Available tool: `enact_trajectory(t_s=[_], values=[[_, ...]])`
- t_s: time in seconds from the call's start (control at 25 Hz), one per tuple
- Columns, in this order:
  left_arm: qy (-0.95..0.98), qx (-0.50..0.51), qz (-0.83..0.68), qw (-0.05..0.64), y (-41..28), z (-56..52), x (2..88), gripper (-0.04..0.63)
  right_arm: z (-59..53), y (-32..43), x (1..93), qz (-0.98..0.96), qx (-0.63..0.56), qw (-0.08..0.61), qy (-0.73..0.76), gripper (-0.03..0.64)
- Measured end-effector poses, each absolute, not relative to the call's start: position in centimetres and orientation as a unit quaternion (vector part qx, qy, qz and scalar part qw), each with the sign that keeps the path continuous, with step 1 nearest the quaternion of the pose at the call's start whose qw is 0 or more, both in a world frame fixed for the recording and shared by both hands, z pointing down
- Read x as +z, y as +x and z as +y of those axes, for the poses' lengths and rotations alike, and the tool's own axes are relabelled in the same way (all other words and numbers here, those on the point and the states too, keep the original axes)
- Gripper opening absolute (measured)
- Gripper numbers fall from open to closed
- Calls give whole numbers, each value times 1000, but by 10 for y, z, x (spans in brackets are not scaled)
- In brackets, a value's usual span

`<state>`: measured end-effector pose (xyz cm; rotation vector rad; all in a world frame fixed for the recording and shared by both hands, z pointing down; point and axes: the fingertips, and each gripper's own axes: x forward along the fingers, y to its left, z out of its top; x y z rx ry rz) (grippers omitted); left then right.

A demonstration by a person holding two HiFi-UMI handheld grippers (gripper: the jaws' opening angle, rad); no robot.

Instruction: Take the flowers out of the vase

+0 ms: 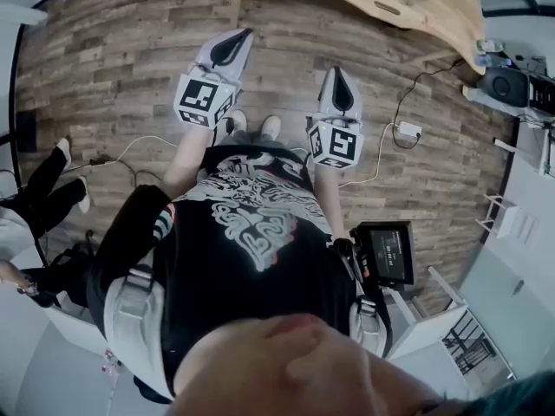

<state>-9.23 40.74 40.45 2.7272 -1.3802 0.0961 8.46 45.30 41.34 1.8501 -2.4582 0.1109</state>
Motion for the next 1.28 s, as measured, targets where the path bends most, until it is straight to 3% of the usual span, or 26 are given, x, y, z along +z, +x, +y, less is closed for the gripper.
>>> enact_trajectory(t_s=[0.12, 0.36, 0.84, 1.28], values=[[884, 23, -464, 53, -91, 405, 406, -11, 453, 86, 415, -824, 71, -12, 562, -2], [877, 24, -478, 41, -78, 395, 402, -11, 441, 102, 429, -825, 73, 38, 560, -2], [876, 47, -479, 30, -47, 349, 412, -11, 397, 127, 430, -840, 65, 28, 538, -2], [884, 46, -463, 40, -40, 204, 439, -11, 260, 135, 451, -835, 62, 50, 545, -2]])
